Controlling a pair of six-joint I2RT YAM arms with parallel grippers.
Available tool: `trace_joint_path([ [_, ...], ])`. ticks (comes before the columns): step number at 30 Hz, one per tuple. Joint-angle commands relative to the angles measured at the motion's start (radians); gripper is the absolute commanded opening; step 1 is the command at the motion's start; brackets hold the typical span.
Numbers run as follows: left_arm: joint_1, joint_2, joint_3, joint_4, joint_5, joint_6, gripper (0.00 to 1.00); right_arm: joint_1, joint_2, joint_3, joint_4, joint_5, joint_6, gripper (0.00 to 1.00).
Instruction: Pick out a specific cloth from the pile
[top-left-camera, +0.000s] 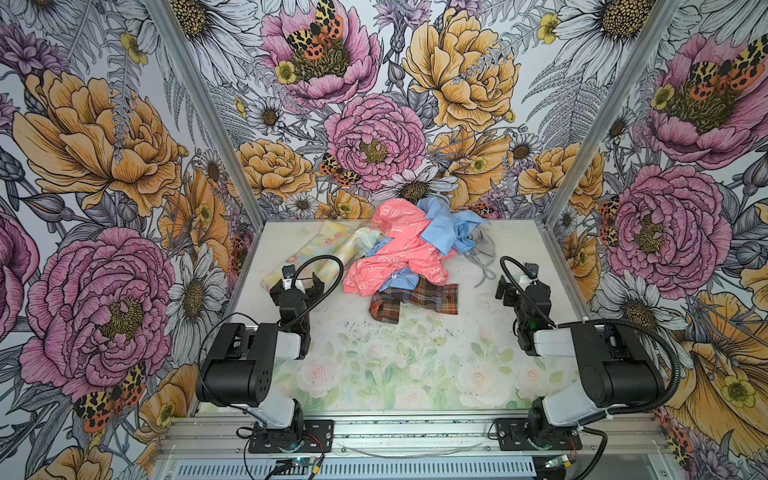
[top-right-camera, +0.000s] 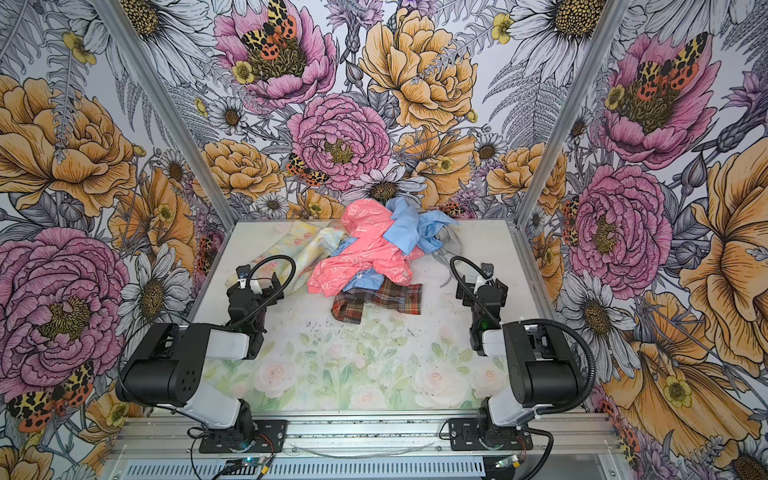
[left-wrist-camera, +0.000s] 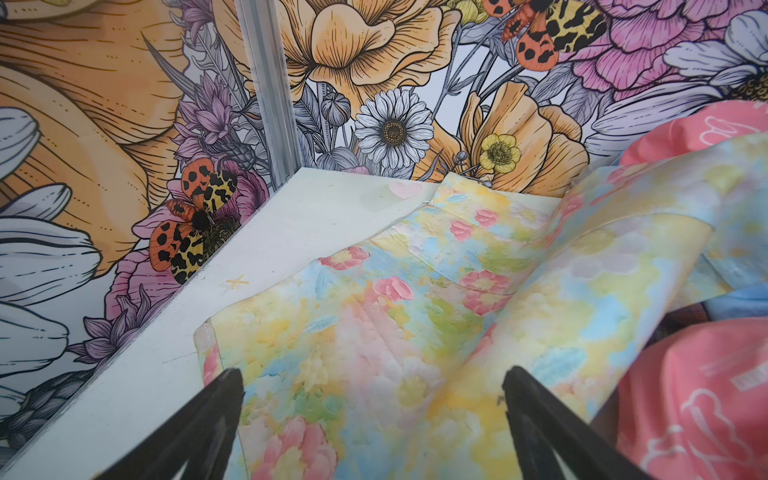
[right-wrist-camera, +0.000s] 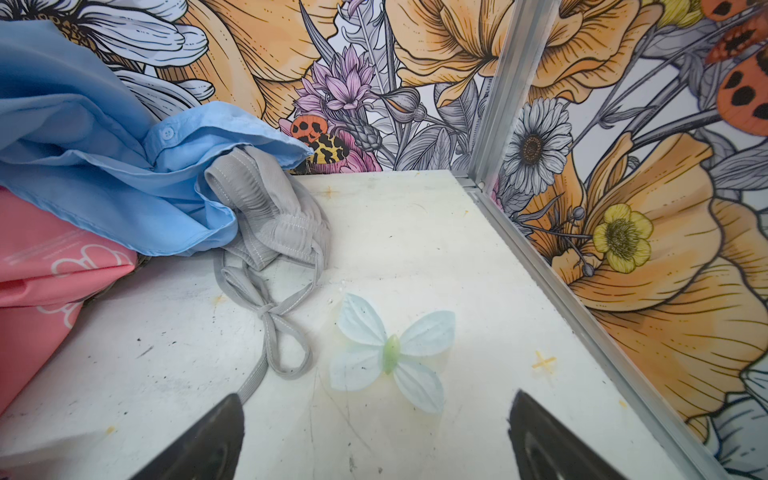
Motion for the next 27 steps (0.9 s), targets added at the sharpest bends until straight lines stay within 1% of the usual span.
trace_joint_path([
  [1,0.002,-0.009,0.003,0.003,0.001,-0.007,0.99,-0.003,-0.003,0.007,0.015,-0.011,0.01,1.0],
  [13,0.013,-0.01,0.006,-0.003,0.02,-0.014,0.99,-0.002,-0.003,0.009,0.011,-0.011,0.009,0.99],
  [24,0.001,-0.009,0.007,-0.004,0.001,-0.007,0.99,-0.002,-0.002,0.009,0.014,-0.009,0.011,0.99],
  [26,-0.015,-0.009,0.001,0.013,-0.012,0.007,0.99,-0.002,-0.004,0.002,0.026,0.02,0.02,1.0],
  [27,-0.026,-0.01,-0.003,0.02,-0.015,0.02,0.99,-0.002,-0.004,-0.01,0.048,0.057,0.037,0.99],
])
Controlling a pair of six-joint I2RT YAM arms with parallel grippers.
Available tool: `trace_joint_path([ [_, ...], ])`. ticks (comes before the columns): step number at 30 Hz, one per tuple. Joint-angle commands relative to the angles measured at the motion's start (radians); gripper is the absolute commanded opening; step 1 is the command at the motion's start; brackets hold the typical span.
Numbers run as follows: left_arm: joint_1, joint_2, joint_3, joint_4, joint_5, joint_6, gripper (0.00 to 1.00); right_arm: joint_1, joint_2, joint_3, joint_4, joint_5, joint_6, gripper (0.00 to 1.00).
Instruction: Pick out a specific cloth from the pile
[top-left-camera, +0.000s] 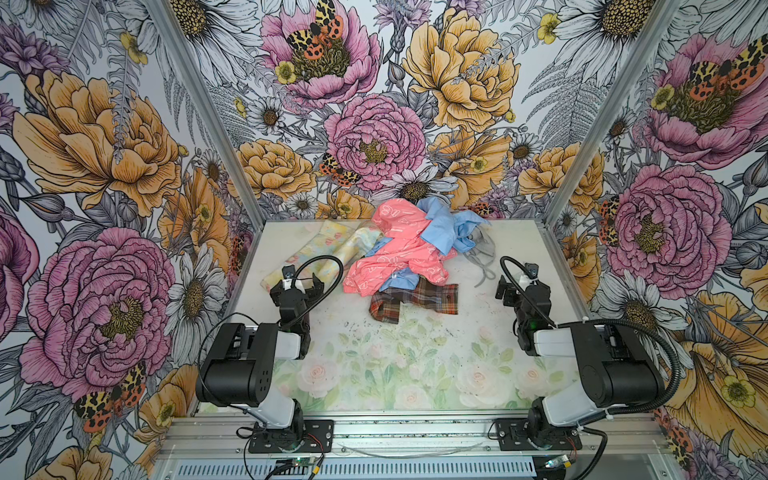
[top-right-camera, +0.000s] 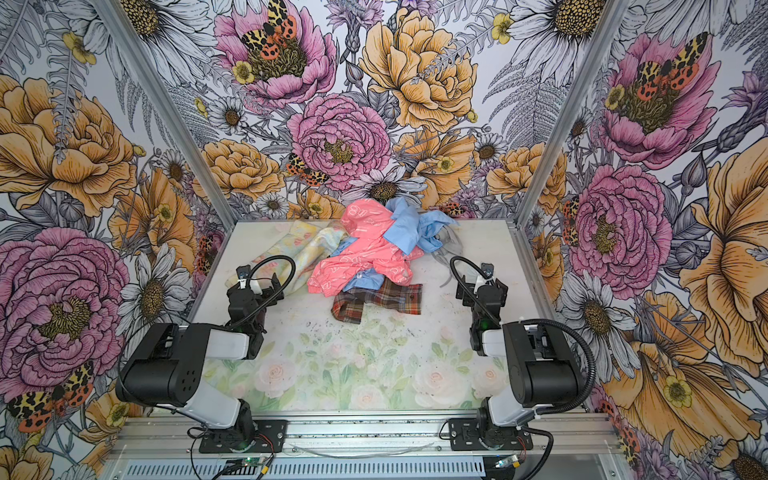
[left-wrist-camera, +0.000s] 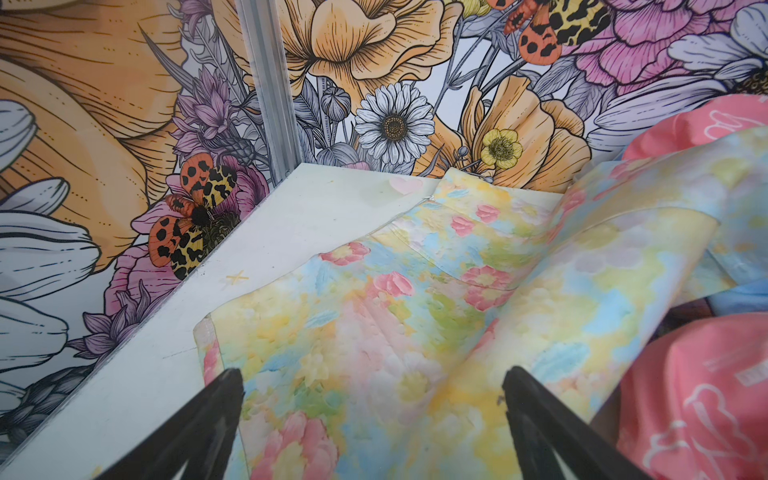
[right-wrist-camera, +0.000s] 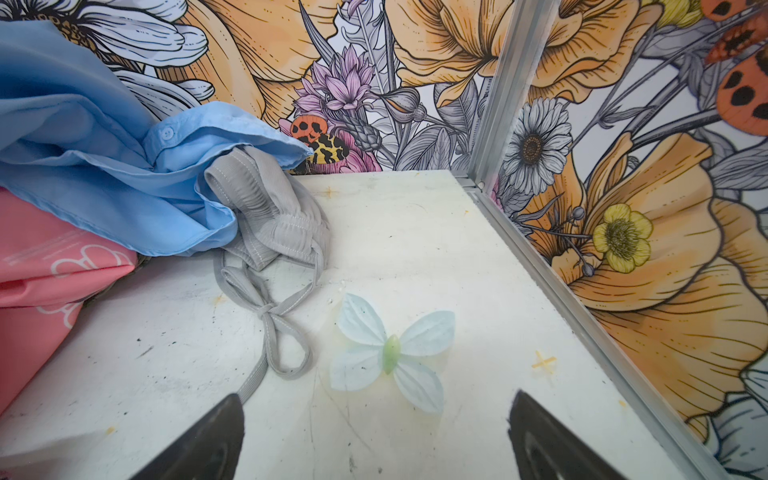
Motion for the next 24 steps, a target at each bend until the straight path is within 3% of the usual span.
trace_joint_path([
  [1,-0.029,-0.015,-0.007,0.024,-0.023,0.027,0.99,-0.002,-0.007,-0.029,0.081,0.079,0.04,0.99],
  [14,-0.037,-0.067,-0.002,-0.029,-0.056,0.018,0.99,0.05,0.0,-0.131,0.29,0.078,-0.031,1.0],
  [24,-0.181,-0.174,0.198,-0.456,-0.237,0.091,0.99,0.086,0.006,-0.139,0.314,0.127,-0.062,1.0],
])
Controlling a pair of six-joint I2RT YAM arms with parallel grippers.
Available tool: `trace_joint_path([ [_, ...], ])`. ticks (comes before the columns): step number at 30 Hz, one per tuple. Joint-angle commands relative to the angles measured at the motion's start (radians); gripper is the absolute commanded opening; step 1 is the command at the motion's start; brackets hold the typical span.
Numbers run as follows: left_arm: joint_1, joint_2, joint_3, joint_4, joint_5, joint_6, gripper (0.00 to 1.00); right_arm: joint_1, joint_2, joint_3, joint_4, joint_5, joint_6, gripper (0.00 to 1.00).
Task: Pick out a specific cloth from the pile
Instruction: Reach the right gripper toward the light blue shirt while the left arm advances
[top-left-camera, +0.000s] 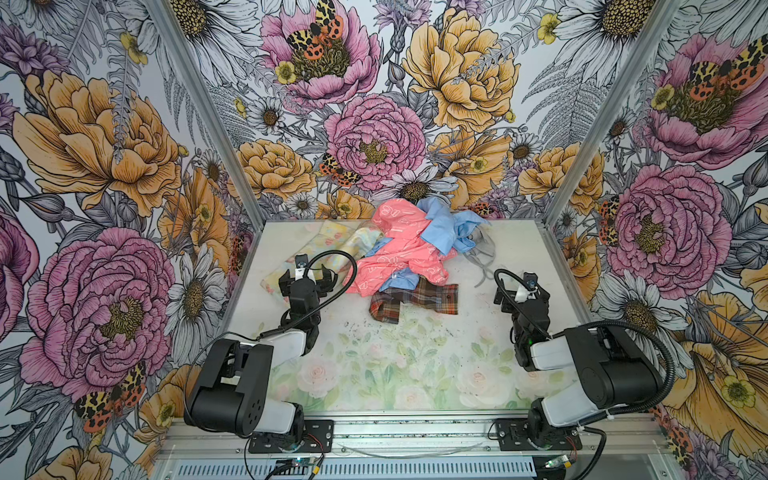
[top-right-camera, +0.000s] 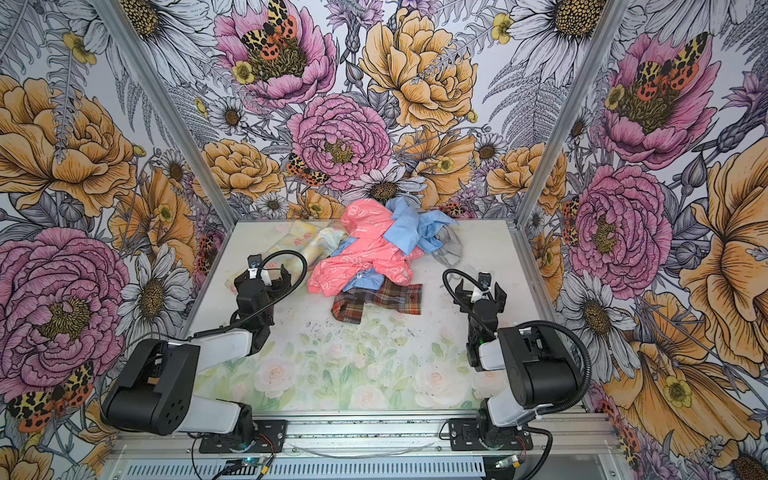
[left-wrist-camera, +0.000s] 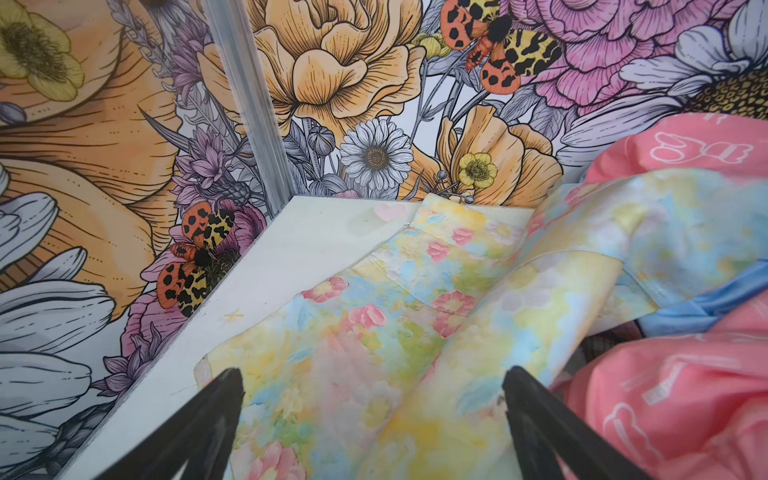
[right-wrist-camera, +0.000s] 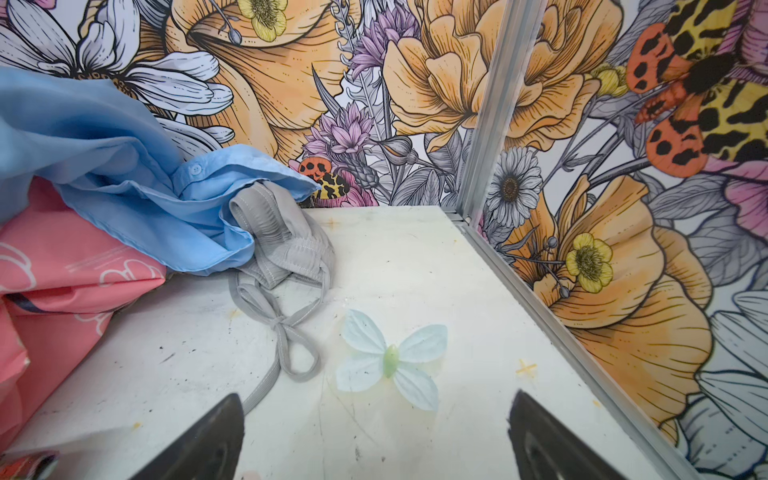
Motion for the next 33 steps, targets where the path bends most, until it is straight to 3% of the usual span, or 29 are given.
trace_joint_path([
  [1,-0.028,-0.035,0.086,-0.216,-0.084,0.0,0.99,0.012,-0.001,-0.005,0.04,0.045,-0.018,0.99],
  [4,-0.034,-0.086,0.136,-0.319,-0.07,-0.117,0.99,0.013,-0.023,-0.012,0.035,0.064,-0.009,1.0],
  [10,-0.09,-0.097,0.31,-0.622,0.005,-0.203,0.99,0.045,-0.122,-0.009,-0.046,0.148,-0.022,0.99],
  [13,-0.109,-0.077,0.385,-0.732,0.045,-0.242,0.99,0.081,-0.257,0.059,-0.282,0.214,-0.029,0.99],
  [19,-0.14,-0.072,0.434,-0.791,0.202,-0.309,0.99,0.083,-0.389,0.222,-0.659,0.224,0.117,0.99],
  [24,-0.172,-0.061,0.453,-0.8,0.334,-0.352,0.99,0.082,-0.363,0.389,-0.953,0.121,0.237,0.97],
  [33,-0.275,-0.015,0.51,-0.869,0.419,-0.321,0.99,0.082,-0.167,0.661,-1.171,-0.154,0.366,0.88],
])
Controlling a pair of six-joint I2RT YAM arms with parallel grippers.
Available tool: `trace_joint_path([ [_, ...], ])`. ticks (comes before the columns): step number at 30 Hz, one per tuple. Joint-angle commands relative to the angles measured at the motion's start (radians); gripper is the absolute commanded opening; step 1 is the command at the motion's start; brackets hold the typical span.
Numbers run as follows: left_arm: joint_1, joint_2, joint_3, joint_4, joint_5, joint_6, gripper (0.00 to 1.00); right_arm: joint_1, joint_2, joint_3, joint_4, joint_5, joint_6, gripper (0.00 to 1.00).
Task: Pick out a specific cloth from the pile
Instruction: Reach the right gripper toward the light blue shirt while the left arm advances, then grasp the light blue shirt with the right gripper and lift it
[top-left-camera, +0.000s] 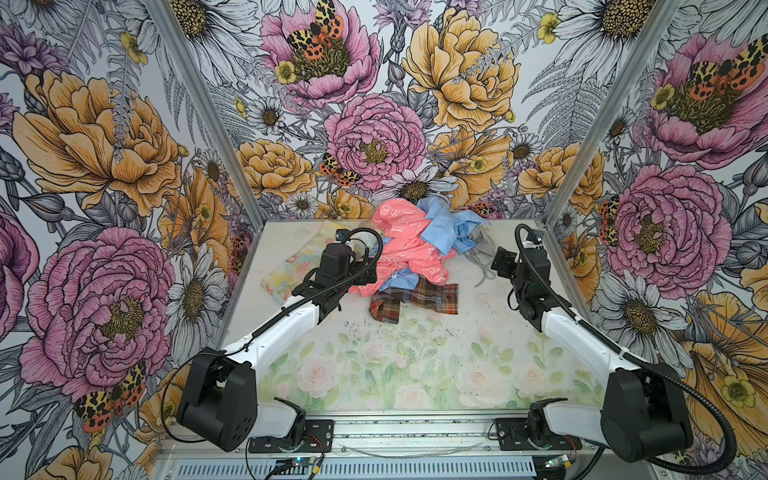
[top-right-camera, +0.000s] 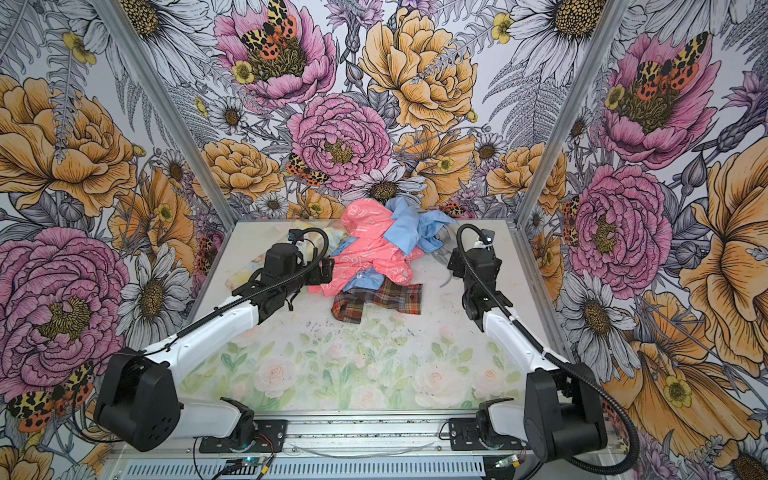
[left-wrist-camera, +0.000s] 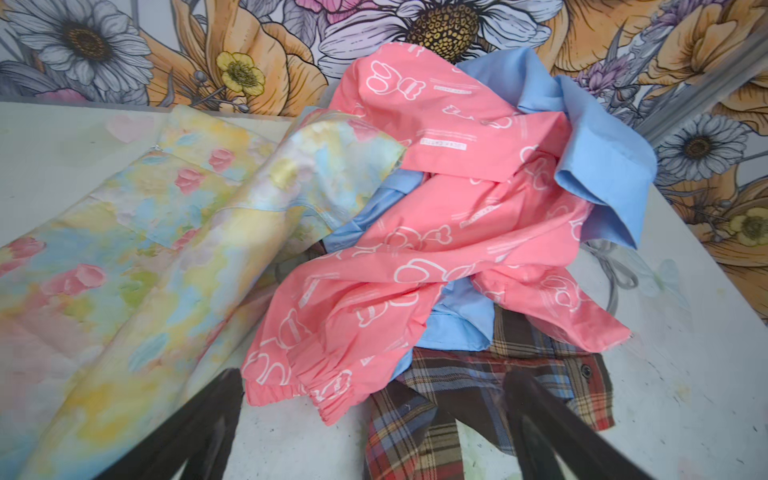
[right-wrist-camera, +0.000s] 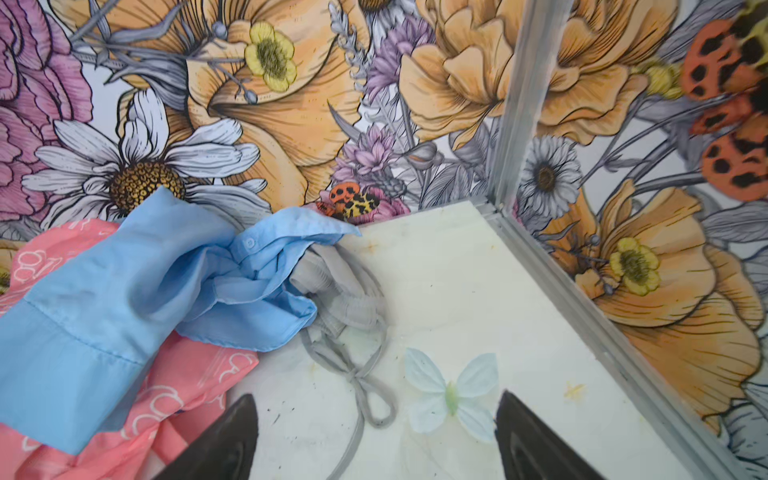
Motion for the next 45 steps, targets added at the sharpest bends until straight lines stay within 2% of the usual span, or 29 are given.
trace_joint_path([
  [1,-0.039,0.022,0.041,-0.042,0.066,0.009,0.99,0.003,0.068,0.098,-0.118,-0.179,0.086,0.87],
  [3,-0.06,0.024,0.042,-0.043,0.074,0.015,0.99,0.007,0.117,0.151,-0.114,-0.257,0.111,0.86],
  [9,-0.094,0.024,0.045,-0.042,0.094,0.033,0.99,0.049,0.254,0.295,-0.075,-0.37,0.155,0.88],
  [18,-0.097,0.036,0.049,-0.049,0.047,0.06,0.99,0.121,0.501,0.535,-0.07,-0.356,0.167,0.88],
  [22,-0.096,0.033,0.048,-0.049,0.027,0.068,0.99,0.136,0.611,0.668,-0.104,-0.354,0.156,0.84],
  [24,-0.095,0.035,0.046,-0.048,0.011,0.073,0.99,0.146,0.655,0.725,-0.111,-0.346,0.138,0.77],
  [26,-0.094,0.04,0.046,-0.048,0.001,0.081,0.99,0.15,0.688,0.779,-0.114,-0.349,0.135,0.57],
  [27,-0.091,0.044,0.045,-0.05,-0.004,0.083,0.99,0.151,0.702,0.806,-0.116,-0.353,0.136,0.44],
  [29,-0.089,0.049,0.047,-0.049,-0.009,0.087,0.99,0.152,0.715,0.859,-0.119,-0.359,0.134,0.04],
  [30,-0.087,0.05,0.048,-0.049,-0.01,0.088,0.99,0.153,0.716,0.888,-0.119,-0.36,0.131,0.0],
  [37,-0.072,0.059,0.054,-0.053,-0.017,0.09,0.99,0.159,0.69,1.116,-0.128,-0.38,0.127,0.0],
  [45,-0.05,0.056,0.052,-0.051,-0.031,0.091,0.99,0.187,0.712,1.485,-0.275,-0.419,0.11,0.0],
])
